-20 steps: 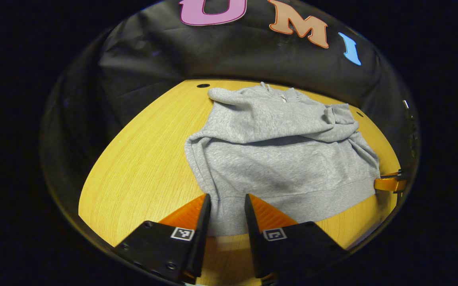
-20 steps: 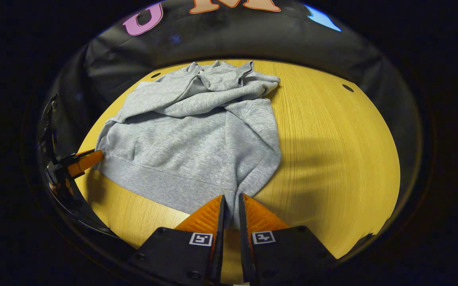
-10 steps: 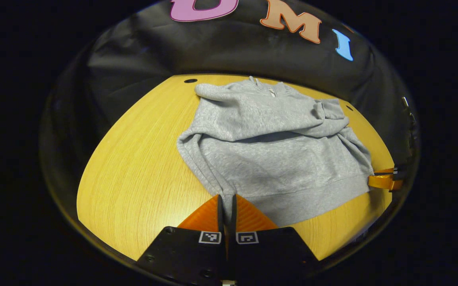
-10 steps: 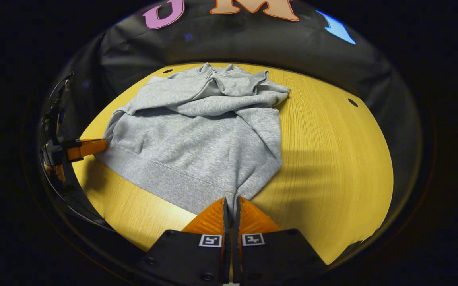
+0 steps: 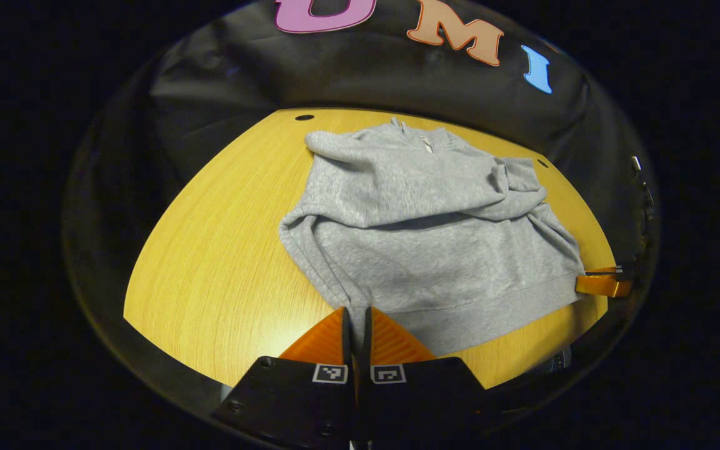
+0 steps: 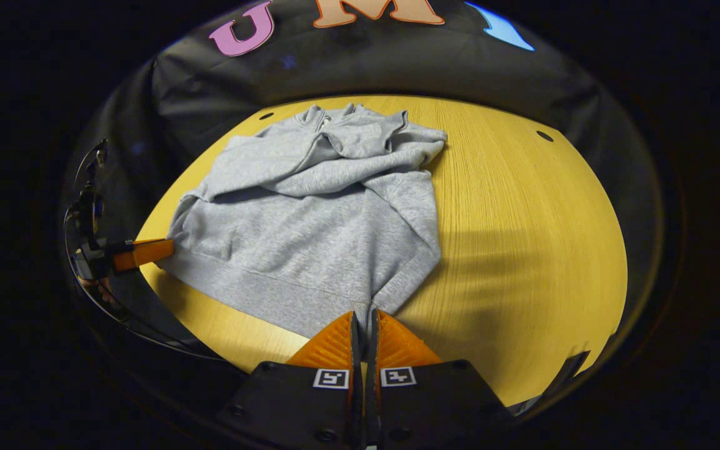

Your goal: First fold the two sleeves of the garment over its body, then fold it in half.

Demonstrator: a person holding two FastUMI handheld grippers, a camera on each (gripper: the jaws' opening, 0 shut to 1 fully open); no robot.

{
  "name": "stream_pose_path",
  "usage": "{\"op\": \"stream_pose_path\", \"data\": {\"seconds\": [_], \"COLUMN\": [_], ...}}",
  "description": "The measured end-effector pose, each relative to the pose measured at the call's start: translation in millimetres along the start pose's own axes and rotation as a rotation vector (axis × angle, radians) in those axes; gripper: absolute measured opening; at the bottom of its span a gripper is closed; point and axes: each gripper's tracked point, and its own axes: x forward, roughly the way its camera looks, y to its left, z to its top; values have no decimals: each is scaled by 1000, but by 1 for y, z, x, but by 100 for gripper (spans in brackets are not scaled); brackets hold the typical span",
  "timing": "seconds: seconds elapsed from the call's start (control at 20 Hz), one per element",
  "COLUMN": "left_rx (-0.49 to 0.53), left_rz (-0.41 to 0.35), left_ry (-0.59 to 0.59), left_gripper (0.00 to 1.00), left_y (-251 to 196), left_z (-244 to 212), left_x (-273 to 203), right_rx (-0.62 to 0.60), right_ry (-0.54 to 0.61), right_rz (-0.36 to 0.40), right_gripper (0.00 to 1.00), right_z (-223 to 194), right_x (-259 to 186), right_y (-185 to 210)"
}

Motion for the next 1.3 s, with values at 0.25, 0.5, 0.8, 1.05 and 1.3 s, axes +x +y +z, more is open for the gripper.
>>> {"op": "stream_pose_path", "data": {"seconds": [0.25,0.5,0.8,1.05,1.3], "left_rx": [-94,-132,-233,-256,-291], "left_rz": [-4,4,16,43,57], "left_ry": [-93,-117,-116,-42,9], "left_gripper": [0,0,0,0,0], "left_y": [-2,3,9,11,17], "left_z": [57,99,138,141,140], "left_x": [-8,-6,18,50,82], "right_rx": [104,194,399,473,435], "right_ry": [-108,-184,-197,-177,-153], "right_rz": [34,81,104,50,-25], "right_gripper": [0,4,4,0,9], "right_z": [60,117,163,178,177], "right_x": [-16,-26,-7,28,63], "right_y": [5,8,-2,-14,-16]}}
